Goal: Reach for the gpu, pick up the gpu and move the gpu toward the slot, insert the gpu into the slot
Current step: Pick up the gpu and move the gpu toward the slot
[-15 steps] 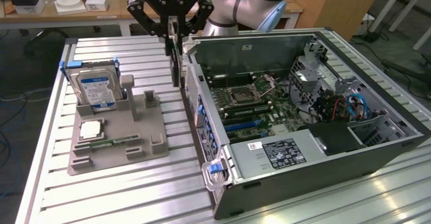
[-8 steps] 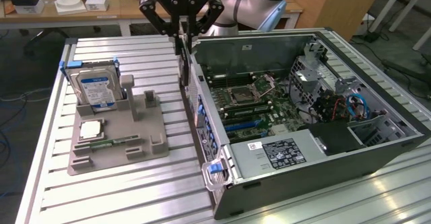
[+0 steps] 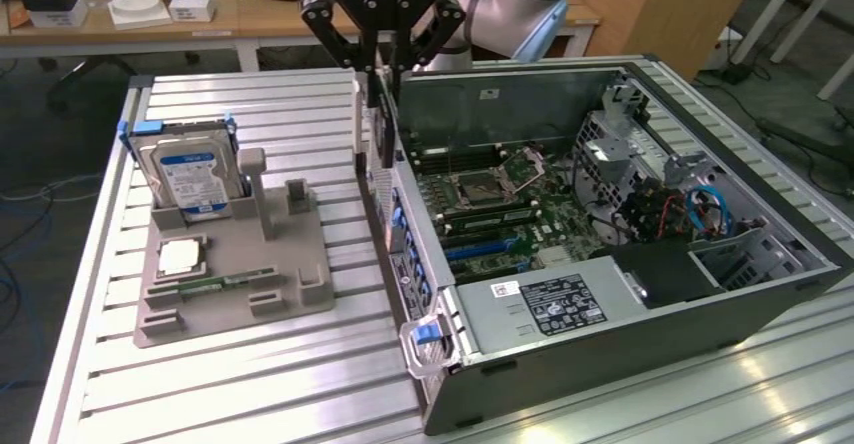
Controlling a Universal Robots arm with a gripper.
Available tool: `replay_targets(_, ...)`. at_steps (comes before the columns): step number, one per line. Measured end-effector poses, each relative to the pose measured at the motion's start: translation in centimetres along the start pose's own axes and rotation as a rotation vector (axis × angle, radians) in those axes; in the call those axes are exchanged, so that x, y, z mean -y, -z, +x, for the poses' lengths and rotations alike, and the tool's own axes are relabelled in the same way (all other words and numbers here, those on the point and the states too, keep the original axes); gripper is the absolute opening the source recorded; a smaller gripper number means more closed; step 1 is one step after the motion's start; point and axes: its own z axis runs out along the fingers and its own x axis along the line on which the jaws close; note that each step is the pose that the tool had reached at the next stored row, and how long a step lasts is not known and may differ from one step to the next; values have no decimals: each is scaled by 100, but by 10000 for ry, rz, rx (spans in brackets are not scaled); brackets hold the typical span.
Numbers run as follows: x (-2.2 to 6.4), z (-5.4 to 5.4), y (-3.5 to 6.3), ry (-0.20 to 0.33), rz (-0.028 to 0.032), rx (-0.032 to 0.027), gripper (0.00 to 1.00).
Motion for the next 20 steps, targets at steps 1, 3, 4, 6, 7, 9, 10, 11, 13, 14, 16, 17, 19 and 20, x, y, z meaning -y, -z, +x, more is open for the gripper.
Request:
replay_targets(1, -2, -23, 0, -6, 0, -2, 26)
replay_targets(3, -5, -69, -1, -16, 1, -5, 26)
replay_targets(4, -6, -95, -1, -20, 0, -6, 26)
replay_targets(6, -9, -143, -1, -27, 1, -10, 26)
replay_targets(7, -11, -167, -1, -31, 1, -11, 26)
replay_targets(9, -14, -214, -2, -39, 1, -14, 26)
replay_targets(10, -15, -238, -2, -44, 2, -16, 26)
replay_targets(11, -17, -261, -2, -48, 2, -18, 26)
replay_targets(13, -20, -308, -2, -56, 2, -21, 26)
replay_targets(14, -21, -331, -2, -60, 2, -23, 26)
replay_targets(16, -24, -376, -3, -68, 2, -25, 26)
replay_targets(17, -25, -400, -3, -75, 2, -27, 26)
replay_targets(19, -28, -443, -4, -84, 3, -30, 26)
replay_targets(20, -29, -465, -4, -90, 3, -31, 26)
